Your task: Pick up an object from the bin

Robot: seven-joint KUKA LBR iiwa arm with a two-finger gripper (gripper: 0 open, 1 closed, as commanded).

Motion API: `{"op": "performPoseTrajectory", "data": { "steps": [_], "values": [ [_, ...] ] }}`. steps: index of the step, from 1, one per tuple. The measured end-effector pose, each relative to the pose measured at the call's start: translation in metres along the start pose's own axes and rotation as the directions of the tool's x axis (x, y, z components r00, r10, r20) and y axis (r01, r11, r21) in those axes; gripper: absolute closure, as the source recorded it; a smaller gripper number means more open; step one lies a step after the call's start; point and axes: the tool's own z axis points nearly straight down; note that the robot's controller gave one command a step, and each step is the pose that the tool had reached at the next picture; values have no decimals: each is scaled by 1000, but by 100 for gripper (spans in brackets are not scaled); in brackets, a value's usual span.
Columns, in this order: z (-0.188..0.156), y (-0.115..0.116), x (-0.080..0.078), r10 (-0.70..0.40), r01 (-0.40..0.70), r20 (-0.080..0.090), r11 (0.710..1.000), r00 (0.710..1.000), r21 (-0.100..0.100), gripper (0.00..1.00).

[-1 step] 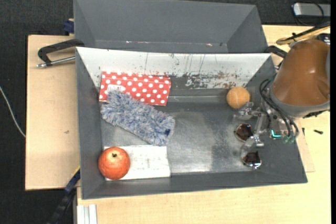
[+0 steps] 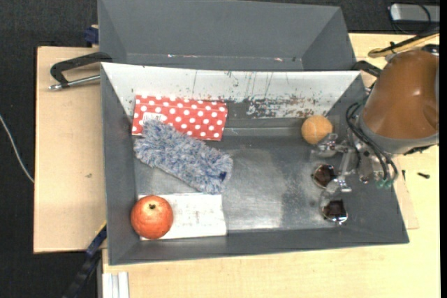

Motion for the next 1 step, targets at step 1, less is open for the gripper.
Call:
{"op": "performPoseTrajectory", "data": {
  "steps": [1],
  "values": [
    [40,-25,-17,-283,283,6,959,959,2,0]
  ]
}}
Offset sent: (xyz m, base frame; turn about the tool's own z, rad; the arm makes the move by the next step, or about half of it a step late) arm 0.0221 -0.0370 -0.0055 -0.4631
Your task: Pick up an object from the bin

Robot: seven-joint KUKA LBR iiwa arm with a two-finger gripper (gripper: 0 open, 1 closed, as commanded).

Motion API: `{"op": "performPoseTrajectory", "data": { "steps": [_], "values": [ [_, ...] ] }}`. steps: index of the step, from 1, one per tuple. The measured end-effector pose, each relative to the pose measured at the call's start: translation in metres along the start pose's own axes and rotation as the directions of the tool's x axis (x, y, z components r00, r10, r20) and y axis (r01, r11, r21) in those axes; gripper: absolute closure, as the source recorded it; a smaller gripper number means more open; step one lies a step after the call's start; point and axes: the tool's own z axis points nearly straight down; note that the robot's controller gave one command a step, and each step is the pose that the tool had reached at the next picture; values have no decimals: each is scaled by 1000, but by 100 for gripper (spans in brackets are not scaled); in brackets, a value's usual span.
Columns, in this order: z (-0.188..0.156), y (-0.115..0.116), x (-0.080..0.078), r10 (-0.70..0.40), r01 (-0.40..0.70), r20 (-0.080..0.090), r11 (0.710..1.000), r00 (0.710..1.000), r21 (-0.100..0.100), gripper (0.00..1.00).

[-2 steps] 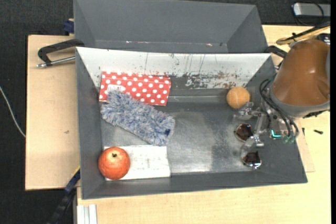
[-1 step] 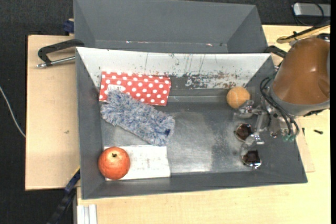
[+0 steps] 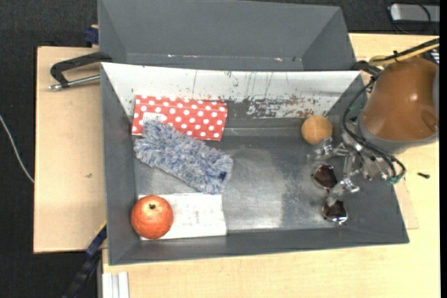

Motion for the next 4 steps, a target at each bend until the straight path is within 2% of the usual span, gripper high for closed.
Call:
{"op": "performPoseTrajectory", "data": {
  "steps": [1,2,3,4],
  "values": [
    [-21,-10,6,-328,328,-1,945,945,-1,0],
    [-6,-2,22,-674,674,7,739,739,-8,0],
    [14,3,13,-729,729,17,684,685,-16,0],
    [21,0,33,-877,877,1,481,481,1,100]
  ]
}}
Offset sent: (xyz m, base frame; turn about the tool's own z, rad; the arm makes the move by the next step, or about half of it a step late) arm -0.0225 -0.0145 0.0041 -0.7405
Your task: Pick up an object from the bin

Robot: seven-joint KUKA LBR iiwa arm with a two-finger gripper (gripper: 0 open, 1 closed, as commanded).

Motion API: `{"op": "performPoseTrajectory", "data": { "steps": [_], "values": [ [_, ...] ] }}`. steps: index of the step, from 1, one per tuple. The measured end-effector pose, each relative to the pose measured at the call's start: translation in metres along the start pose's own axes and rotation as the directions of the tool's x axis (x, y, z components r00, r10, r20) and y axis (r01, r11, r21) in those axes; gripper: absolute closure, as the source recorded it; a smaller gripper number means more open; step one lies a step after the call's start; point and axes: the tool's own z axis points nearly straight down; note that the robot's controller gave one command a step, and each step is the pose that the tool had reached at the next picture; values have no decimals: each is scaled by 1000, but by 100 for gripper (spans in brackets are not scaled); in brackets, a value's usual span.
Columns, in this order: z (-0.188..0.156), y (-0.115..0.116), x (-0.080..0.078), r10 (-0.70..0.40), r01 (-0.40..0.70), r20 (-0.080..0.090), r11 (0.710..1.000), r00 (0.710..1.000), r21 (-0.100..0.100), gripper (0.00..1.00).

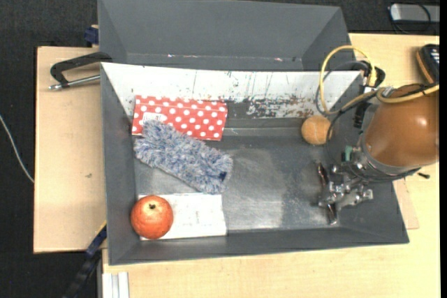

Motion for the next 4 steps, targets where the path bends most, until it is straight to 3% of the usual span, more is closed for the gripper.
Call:
{"op": "performPoseTrajectory", "data": {
  "steps": [4],
  "values": [
    [-16,1,-1,2,-2,0,1000,1000,-10,100]
  ]
}}
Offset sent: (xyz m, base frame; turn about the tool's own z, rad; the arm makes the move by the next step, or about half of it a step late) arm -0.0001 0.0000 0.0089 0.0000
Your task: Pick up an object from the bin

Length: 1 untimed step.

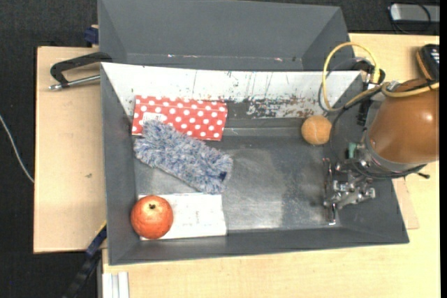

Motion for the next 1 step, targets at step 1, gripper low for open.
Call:
{"op": "performPoseTrajectory", "data": {
  "steps": [1],
  "values": [
    [-21,0,0,1,-1,1,1000,1000,0,100]
  ]
}}
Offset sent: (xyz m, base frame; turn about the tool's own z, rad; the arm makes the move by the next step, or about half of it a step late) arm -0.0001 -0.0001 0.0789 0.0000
